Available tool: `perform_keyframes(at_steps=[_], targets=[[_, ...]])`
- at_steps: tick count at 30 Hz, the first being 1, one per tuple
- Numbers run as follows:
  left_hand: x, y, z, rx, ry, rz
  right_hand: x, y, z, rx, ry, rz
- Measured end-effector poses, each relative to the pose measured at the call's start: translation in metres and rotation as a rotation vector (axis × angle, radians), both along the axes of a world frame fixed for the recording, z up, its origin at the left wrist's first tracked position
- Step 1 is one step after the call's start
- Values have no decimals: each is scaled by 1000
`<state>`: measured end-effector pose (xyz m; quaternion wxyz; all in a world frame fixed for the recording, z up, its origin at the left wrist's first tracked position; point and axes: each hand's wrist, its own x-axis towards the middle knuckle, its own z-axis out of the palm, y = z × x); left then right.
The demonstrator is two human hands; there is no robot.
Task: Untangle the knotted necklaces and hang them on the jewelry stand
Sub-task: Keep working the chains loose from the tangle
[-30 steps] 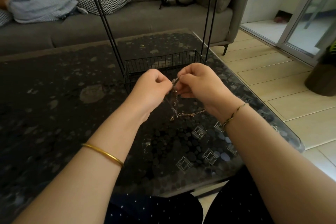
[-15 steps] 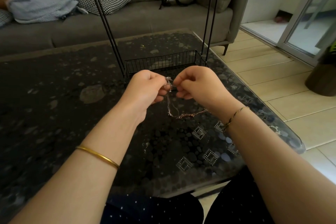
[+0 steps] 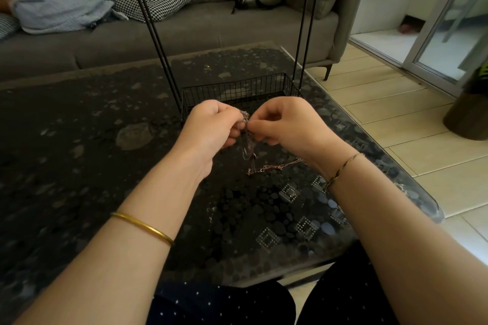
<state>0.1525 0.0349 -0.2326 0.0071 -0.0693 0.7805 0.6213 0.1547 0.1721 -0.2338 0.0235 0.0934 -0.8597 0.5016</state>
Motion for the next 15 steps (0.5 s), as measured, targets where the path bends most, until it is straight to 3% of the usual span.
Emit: perform_keyframes(at_steps=[8,15], targets=[[0,3,-1,-93,-135,-103,-1,2,1,-36,105,-71],[2,5,0,192,-151,-38,1,0,5,85,-57,25]])
